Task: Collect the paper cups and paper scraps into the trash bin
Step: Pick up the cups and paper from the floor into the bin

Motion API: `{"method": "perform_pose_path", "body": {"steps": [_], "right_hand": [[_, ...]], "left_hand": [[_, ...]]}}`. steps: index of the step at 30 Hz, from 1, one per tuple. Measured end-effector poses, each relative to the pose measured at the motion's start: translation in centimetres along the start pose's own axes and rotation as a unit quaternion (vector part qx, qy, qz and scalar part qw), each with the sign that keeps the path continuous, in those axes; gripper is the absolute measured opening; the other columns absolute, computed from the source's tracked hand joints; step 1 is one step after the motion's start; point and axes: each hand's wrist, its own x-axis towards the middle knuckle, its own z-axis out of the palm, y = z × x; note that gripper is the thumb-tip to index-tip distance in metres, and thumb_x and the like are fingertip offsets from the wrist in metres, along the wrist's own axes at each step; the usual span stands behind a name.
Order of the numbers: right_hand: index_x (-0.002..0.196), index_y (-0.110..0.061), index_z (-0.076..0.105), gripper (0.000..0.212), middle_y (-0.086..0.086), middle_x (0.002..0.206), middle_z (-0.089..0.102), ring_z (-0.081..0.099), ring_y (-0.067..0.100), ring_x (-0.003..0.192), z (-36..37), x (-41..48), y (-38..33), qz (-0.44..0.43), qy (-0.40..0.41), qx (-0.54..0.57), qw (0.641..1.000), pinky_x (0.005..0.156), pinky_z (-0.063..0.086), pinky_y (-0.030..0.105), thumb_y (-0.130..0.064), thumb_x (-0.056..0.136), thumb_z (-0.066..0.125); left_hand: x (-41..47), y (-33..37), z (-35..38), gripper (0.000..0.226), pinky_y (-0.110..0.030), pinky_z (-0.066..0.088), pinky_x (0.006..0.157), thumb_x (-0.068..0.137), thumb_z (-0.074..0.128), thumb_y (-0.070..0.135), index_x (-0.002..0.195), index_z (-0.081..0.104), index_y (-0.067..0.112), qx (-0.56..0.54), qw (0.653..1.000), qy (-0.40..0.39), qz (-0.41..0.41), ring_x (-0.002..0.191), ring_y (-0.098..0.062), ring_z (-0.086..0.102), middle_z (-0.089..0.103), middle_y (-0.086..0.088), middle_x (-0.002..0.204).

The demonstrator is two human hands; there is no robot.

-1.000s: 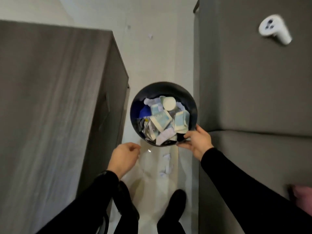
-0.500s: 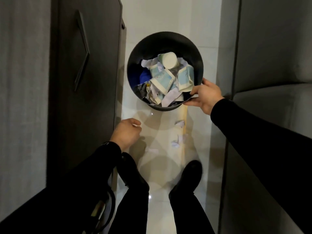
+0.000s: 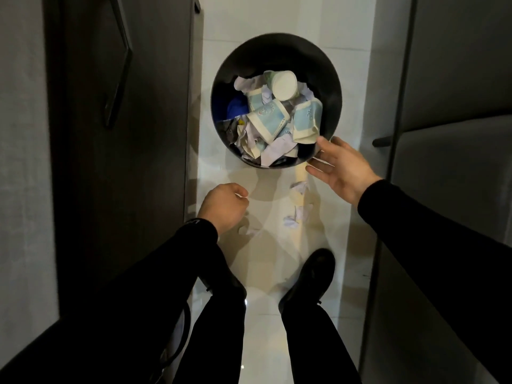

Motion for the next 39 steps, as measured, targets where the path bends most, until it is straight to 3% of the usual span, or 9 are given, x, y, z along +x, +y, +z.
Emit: {"method": "perform_pose_path", "body": {"steps": [4, 8, 13, 16, 21, 27, 30, 35, 39], "right_hand": [[0.134, -0.013, 0.046, 0.048, 0.012, 0.124, 0.057, 0.059, 0.023, 0.101, -2.2, 0.2, 4.9, 0.063, 0.042, -0.033, 0.997, 0.080, 0.054, 0.035, -0.024, 0.089, 0.057], [0.139, -0.013, 0.040, 0.057, 0.010, 0.117, 0.060, 0.058, 0.026, 0.101, -4.4, 3.0, 11.7, 0.065, 0.110, -0.129, 0.983, 0.086, 0.051, 0.038, -0.011, 0.086, 0.059], [0.136, -0.018, 0.043, 0.062, 0.015, 0.130, 0.052, 0.056, 0.030, 0.112, -5.8, 6.5, 18.6, -0.011, 0.108, -0.427, 0.898, 0.083, 0.043, 0.026, -0.022, 0.079, 0.068], [0.134, -0.022, 0.043, 0.065, 0.014, 0.125, 0.044, 0.055, 0.033, 0.107, -6.0, 7.7, 21.1, -0.057, 0.111, -0.501, 0.857, 0.093, 0.048, 0.033, -0.027, 0.076, 0.071], [0.128, -0.025, 0.048, 0.053, 0.010, 0.125, 0.042, 0.057, 0.031, 0.106, -6.1, 9.2, 23.6, -0.080, 0.107, -0.533, 0.836, 0.095, 0.048, 0.038, -0.033, 0.080, 0.068], [0.098, -0.014, 0.068, 0.025, 0.010, 0.103, 0.068, 0.060, 0.029, 0.100, -6.0, 10.5, 24.9, -0.101, 0.084, -0.545, 0.828, 0.078, 0.043, 0.029, -0.031, 0.090, 0.053], [0.066, -0.013, 0.051, 0.030, 0.009, 0.080, 0.057, 0.053, 0.028, 0.083, -6.6, 8.3, 25.2, -0.138, 0.088, -0.525, 0.835, 0.067, 0.037, 0.028, -0.039, 0.078, 0.047], [0.093, -0.005, 0.067, 0.025, 0.010, 0.128, 0.049, 0.049, 0.025, 0.117, -9.4, 8.1, 23.1, -0.127, 0.153, -0.478, 0.856, 0.095, 0.037, 0.023, -0.027, 0.084, 0.061], [0.091, -0.010, 0.069, 0.022, 0.005, 0.122, 0.048, 0.048, 0.024, 0.113, -10.0, 11.5, 21.7, -0.132, 0.174, -0.478, 0.851, 0.089, 0.043, 0.029, -0.030, 0.083, 0.065]], "left_hand": [[1.3, -3.7, 2.9, 0.018, -0.028, 0.048, 0.088, 0.082, 0.054, 0.012, 0.093, 0.065, 0.022, 0.118, 0.992, -0.045, 0.013, 0.093, -0.026, 0.062, 0.068, -0.011, 0.111], [3.4, -8.5, 6.5, 0.049, -0.032, 0.037, 0.102, 0.088, 0.042, 0.012, 0.132, 0.051, 0.030, 0.359, 0.918, -0.148, 0.079, 0.123, -0.028, 0.048, 0.049, -0.005, 0.139], [6.4, -12.6, 11.0, 0.053, -0.046, 0.032, 0.110, 0.090, 0.043, 0.015, 0.139, 0.037, 0.036, 0.550, 0.802, -0.194, 0.129, 0.140, -0.035, 0.021, -0.005, -0.009, 0.159], [7.5, -14.2, 12.6, 0.049, -0.048, 0.036, 0.103, 0.092, 0.038, 0.016, 0.139, 0.037, 0.030, 0.585, 0.782, -0.164, 0.139, 0.140, -0.037, 0.017, -0.008, -0.013, 0.159], [9.4, -16.7, 13.8, 0.052, -0.041, 0.058, 0.061, 0.073, 0.025, 0.009, 0.106, 0.063, -0.005, 0.541, 0.800, -0.041, 0.256, 0.078, -0.041, 0.063, 0.062, -0.025, 0.113], [8.5, -15.6, 12.5, 0.022, -0.041, 0.055, 0.057, 0.071, 0.048, 0.009, 0.082, 0.063, -0.002, 0.435, 0.858, 0.004, 0.274, 0.072, -0.038, 0.060, 0.061, -0.022, 0.082], [8.2, -12.3, 11.8, 0.014, -0.042, 0.051, 0.071, 0.082, 0.060, 0.015, 0.085, 0.062, 0.001, 0.384, 0.883, 0.026, 0.269, 0.083, -0.037, 0.060, 0.063, -0.020, 0.088], [9.6, -6.6, 12.9, 0.032, -0.039, 0.049, 0.076, 0.089, 0.055, 0.018, 0.119, 0.048, 0.008, 0.321, 0.909, 0.035, 0.263, 0.091, -0.036, 0.063, 0.068, -0.017, 0.101], [12.1, -3.2, 15.0, 0.019, -0.035, 0.044, 0.082, 0.088, 0.057, 0.019, 0.101, 0.068, 0.011, 0.371, 0.864, 0.063, 0.335, 0.099, -0.033, 0.059, 0.069, -0.013, 0.104]]}}
